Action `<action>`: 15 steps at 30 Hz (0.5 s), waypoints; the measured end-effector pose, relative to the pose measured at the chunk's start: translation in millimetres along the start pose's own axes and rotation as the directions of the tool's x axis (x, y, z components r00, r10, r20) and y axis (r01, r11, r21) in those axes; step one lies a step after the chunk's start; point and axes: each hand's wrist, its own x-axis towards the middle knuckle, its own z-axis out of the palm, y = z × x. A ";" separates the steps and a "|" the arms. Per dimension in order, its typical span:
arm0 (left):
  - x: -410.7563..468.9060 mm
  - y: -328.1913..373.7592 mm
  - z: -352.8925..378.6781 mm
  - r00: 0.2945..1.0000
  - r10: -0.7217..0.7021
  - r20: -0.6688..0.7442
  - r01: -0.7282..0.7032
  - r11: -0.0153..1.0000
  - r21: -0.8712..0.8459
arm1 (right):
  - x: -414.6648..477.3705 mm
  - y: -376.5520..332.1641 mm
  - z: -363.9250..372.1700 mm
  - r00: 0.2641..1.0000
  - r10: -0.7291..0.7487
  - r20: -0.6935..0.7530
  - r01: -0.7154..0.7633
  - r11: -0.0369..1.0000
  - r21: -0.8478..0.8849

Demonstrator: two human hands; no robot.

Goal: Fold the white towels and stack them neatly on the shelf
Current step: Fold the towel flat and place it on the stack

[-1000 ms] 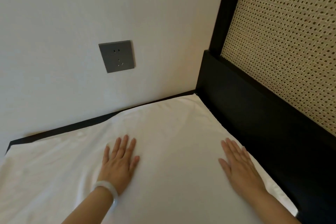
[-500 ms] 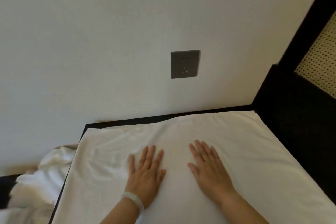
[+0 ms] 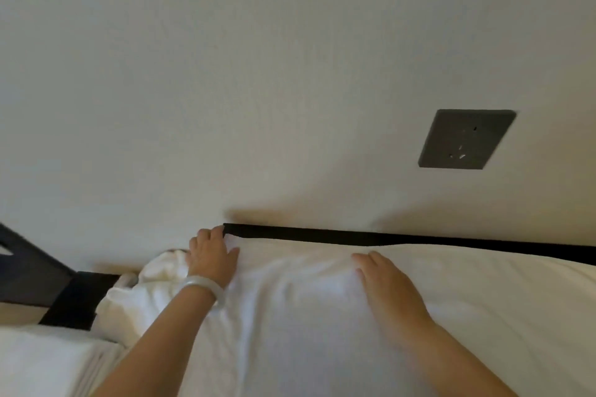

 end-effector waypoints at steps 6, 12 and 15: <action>36.4 -11.6 -26.4 0.967 0.132 0.217 -0.116 0.990 -0.084 | 58.5 -5.1 -6.3 0.953 0.218 0.209 -0.243 0.965 0.101; 42.1 -11.6 -41.0 0.946 0.153 0.287 -0.123 0.985 -0.120 | 61.0 -4.3 -2.1 0.905 0.363 0.220 -0.417 0.860 0.295; 39.7 -6.7 -52.8 0.951 0.139 0.275 -0.106 0.986 -0.132 | 55.5 -12.6 -6.7 0.899 0.412 0.150 -0.437 0.820 0.369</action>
